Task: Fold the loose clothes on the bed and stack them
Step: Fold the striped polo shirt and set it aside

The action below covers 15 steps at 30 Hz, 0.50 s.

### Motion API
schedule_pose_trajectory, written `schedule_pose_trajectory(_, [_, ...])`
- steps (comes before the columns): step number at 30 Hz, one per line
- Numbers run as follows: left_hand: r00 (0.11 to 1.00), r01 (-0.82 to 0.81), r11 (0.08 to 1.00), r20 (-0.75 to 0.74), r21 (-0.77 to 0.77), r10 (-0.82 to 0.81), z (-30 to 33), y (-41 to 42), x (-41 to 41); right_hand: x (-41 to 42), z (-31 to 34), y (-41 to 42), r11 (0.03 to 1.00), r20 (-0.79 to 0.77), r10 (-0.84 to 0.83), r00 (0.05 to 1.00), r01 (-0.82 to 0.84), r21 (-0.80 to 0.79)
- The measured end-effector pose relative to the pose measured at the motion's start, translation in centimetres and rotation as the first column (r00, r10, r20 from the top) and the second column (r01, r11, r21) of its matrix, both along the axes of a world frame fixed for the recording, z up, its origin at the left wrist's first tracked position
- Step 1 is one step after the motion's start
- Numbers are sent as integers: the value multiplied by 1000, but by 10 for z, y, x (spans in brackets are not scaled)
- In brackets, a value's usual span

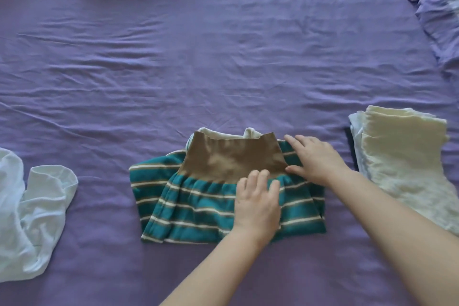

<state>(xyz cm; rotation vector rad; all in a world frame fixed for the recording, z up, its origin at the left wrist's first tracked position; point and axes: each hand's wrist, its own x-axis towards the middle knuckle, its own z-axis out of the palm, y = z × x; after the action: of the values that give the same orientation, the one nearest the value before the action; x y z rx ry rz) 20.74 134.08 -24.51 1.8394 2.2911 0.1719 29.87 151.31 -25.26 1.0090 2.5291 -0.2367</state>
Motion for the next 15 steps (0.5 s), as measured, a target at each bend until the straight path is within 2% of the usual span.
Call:
schedule_pose_trajectory(1, [996, 67, 997, 62, 47, -70, 5, 1, 15, 0, 2, 0, 1000, -2, 19, 1000, -19, 4])
schedule_pose_trajectory(3, [973, 174, 984, 161, -48, -165, 12, 4, 42, 0, 3, -5, 998, -6, 55, 998, -55, 31])
schedule_pose_trajectory(6, [959, 158, 955, 269, -250, -88, 7, 7, 68, 1, 1, -11, 998, -29, 54, 998, -53, 42])
schedule_pose_trajectory(8, [975, 130, 940, 212, -315, -64, -1, 9, 79, 1, 0, -13, 999, -58, 22, 998, -20, 26])
schedule_pose_trajectory(10, [988, 71, 958, 155, -278, -28, 1, 11, 82, 1, 0, -14, 1000, -99, -22, 995, 22, 2])
schedule_pose_trajectory(12, [980, 13, 995, 200, -102, 8, -1, 13, 86, 3, 1, -12, 998, -135, -63, 989, 59, -33])
schedule_pose_trajectory(15, [909, -97, 995, 407, -9, 93, -2, 5, 88, 4, 6, -10, 981, -179, -149, 973, 122, -153])
